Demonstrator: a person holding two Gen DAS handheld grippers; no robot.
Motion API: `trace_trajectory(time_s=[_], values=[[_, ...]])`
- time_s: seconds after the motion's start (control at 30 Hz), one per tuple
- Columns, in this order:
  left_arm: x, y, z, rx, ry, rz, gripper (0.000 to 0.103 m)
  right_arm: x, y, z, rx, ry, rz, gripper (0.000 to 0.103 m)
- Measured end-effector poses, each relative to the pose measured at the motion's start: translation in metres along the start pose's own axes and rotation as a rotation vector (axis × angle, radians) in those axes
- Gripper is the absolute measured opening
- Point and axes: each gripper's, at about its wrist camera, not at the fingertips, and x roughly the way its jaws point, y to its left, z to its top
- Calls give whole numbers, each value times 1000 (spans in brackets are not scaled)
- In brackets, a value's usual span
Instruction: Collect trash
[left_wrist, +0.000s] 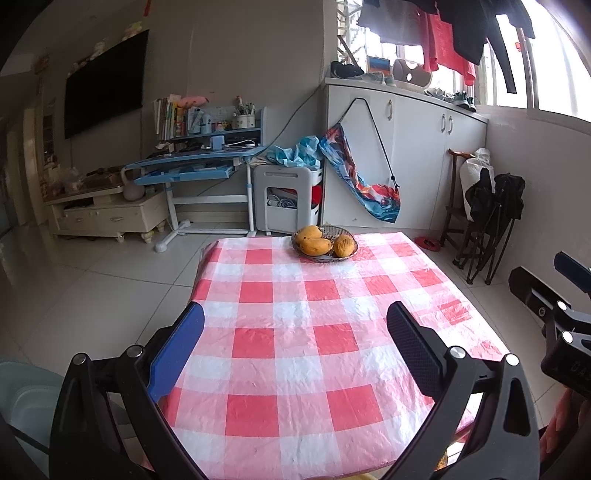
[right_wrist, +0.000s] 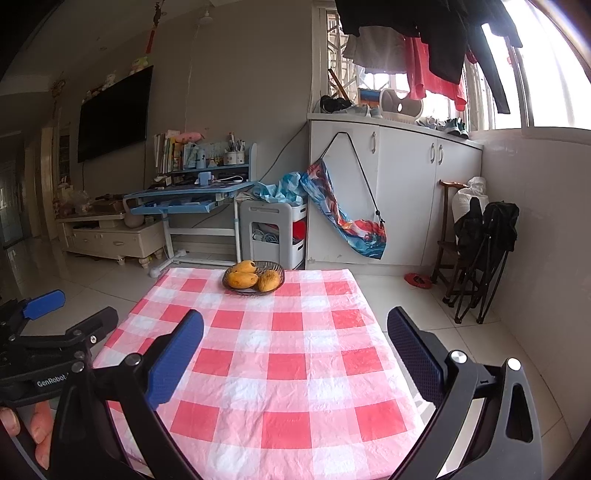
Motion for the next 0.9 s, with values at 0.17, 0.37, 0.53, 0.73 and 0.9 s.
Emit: trace_trajectory(time_s=[0.17, 0.37, 0.53, 0.73, 0.9], values=[[-3, -4, -2, 18, 0, -9, 96, -1, 2, 0, -6, 0, -4, 95], [-6, -5, -3, 17, 1, 0, 96, -3, 2, 0, -6, 3, -4, 95], [-8, -6, -3, 22, -1, -4, 96, -6, 3, 1, -9, -6, -7, 95], [-8, -8, -4, 35, -2, -2, 96, -7, 3, 1, -10, -3, -6, 95], [-8, -2, -5, 23, 1, 11, 96, -8, 6, 1, -21, 8, 1, 95]])
